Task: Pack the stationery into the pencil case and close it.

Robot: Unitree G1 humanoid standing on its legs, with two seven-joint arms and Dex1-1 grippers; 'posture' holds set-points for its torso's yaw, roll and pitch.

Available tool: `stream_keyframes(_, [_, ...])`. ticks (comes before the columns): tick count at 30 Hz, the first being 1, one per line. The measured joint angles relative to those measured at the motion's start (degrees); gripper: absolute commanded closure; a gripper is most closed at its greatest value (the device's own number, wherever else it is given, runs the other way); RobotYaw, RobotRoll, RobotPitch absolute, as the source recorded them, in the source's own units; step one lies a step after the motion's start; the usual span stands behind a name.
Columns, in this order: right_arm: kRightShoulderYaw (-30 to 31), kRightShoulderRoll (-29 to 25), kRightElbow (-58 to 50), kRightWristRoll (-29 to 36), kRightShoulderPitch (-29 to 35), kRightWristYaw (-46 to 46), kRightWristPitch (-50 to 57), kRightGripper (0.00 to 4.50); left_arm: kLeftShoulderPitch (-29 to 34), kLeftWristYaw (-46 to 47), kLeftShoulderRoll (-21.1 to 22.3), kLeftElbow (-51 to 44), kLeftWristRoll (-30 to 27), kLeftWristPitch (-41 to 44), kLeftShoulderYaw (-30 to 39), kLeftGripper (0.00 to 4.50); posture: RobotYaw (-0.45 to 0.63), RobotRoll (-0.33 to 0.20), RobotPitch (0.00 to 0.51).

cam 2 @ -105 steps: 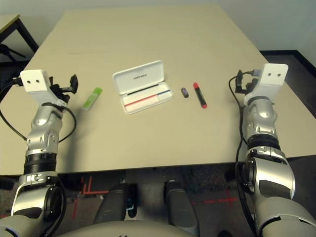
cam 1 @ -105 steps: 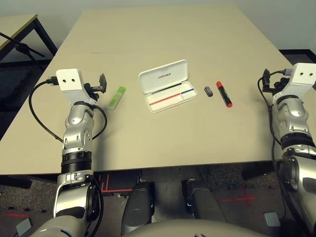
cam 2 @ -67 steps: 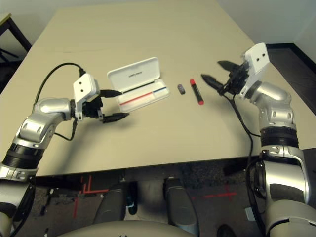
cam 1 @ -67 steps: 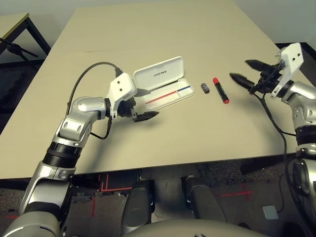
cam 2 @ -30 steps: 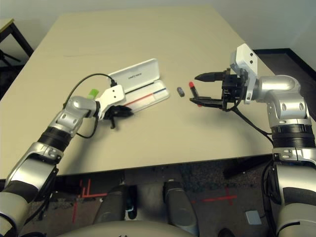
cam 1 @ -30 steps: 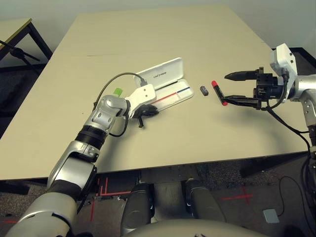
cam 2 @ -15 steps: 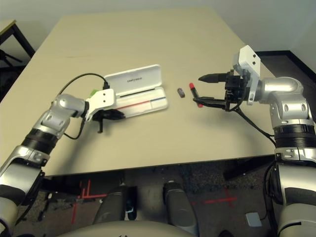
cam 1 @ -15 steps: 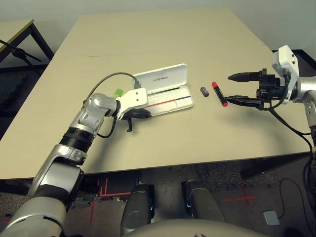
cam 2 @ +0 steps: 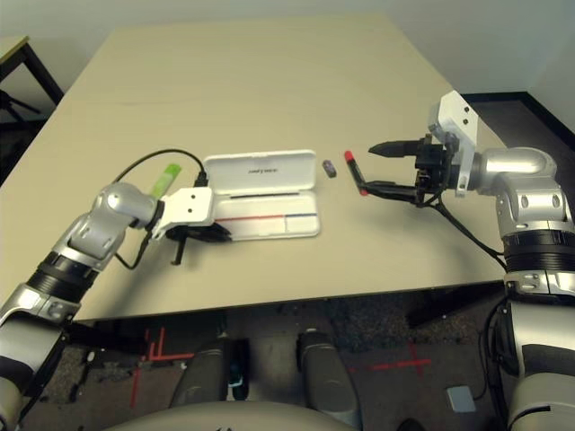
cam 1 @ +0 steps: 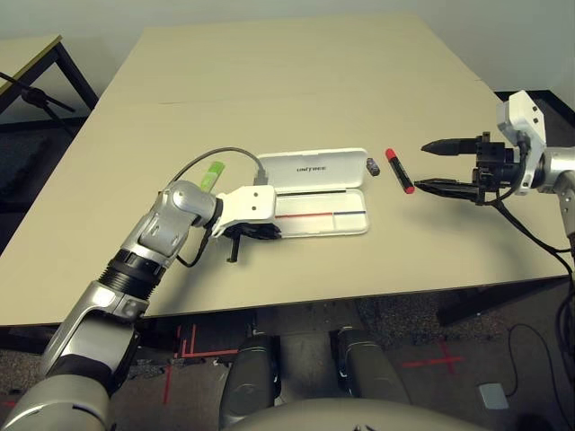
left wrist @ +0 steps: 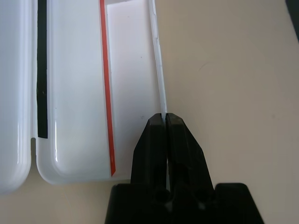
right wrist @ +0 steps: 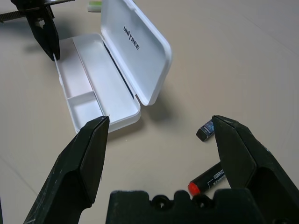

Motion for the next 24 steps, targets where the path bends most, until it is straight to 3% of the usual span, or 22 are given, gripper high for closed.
stream_keyframes(11, [0.00,0.05,-1.31,0.02,0.42,-1.08,1.05,0.00,0.66,1.11,-1.80,-0.18,-0.02,2.20,-0.48,4.49,-0.08,0.000,0.115])
stream_keyframes(15, [0.00,0.25,-1.56,0.02,0.86,-2.12,1.54,0.00,1.16,2.00,-1.85,-0.19,0.00,2.33,-0.47,3.42,-0.08,0.000,0.117])
stream_keyframes(20, [-0.18,1.59,-1.52,-0.09,0.91,-6.62,1.97,0.00,1.90,2.21,-0.71,-2.36,-0.20,2.58,-0.26,1.48,-0.07,0.000,0.118])
stream_keyframes(24, [-0.80,2.44,-0.37,-0.10,0.66,-12.48,5.54,0.00,2.35,0.95,1.01,-5.57,-3.62,4.50,1.52,0.04,-0.06,0.000,0.121])
